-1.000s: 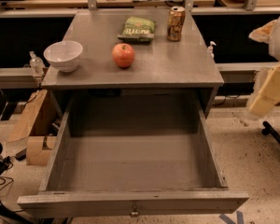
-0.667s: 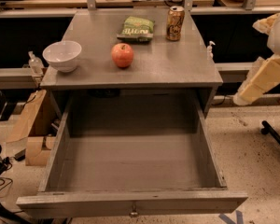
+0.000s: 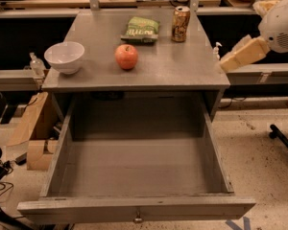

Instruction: Place orange can into top drawer

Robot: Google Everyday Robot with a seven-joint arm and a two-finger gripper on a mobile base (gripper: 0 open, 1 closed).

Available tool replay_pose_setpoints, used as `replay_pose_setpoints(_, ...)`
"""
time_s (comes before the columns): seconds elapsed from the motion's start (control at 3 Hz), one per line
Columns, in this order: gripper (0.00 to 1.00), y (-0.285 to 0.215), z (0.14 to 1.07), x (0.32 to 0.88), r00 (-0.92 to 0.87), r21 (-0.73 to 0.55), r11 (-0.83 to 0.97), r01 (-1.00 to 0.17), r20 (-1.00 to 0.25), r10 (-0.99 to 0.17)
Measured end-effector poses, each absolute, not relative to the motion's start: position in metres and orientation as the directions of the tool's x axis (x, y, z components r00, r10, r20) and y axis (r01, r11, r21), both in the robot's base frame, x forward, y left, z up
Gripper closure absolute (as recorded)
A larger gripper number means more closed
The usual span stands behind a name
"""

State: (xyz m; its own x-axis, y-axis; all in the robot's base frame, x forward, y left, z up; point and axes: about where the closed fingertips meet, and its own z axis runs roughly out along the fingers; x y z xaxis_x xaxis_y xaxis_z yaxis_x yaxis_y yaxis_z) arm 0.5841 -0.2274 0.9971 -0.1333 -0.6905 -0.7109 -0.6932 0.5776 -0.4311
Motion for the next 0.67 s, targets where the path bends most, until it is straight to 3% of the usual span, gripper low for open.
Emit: replay_pose_setpoints(0.67, 0.0, -0.207, 1.015, 0.66, 0.03, -0.351, 0.743, -0.57, -0.912, -0.408)
